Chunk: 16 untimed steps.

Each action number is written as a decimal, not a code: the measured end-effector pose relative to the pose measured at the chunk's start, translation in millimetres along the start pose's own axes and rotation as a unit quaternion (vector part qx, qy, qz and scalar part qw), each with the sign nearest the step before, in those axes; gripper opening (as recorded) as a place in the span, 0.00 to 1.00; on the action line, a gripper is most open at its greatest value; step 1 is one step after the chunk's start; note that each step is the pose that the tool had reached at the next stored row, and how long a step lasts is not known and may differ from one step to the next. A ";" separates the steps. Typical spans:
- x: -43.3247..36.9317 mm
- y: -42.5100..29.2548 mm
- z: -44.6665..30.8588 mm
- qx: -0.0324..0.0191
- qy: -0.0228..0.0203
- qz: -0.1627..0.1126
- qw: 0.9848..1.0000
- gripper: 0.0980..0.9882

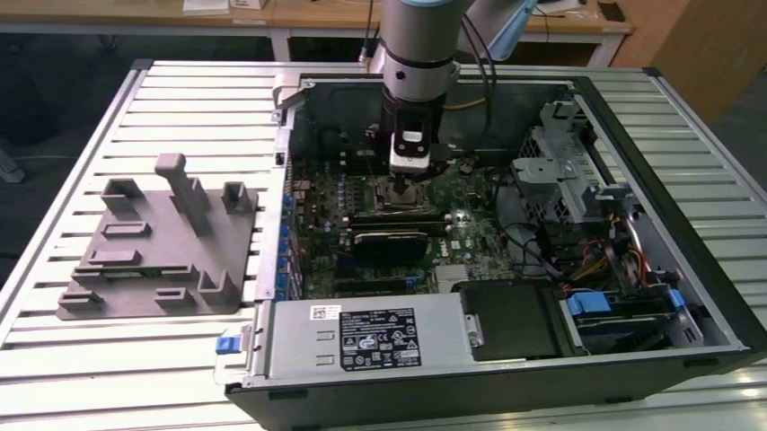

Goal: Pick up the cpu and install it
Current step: 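Close the cpu cover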

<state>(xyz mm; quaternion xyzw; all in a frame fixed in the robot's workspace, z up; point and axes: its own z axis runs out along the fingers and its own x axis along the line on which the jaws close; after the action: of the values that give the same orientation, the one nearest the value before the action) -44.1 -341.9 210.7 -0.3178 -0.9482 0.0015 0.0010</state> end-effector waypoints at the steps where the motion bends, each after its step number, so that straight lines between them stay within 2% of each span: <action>1: 0.0 0.0 0.1 0.000 0.000 -0.009 1.000 0.01; 4: 0.0 0.0 0.3 0.000 0.000 -0.037 0.999 0.01; 8: 0.0 0.0 0.6 0.000 0.000 -0.073 0.997 0.01; 12: 0.0 0.0 0.9 0.000 0.000 -0.109 0.994 0.01; 16: 0.0 0.0 1.5 0.001 -0.001 -0.145 0.989 0.01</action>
<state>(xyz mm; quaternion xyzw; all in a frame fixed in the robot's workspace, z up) -44.1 -341.9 209.3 -0.1770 -0.9842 0.0024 0.0006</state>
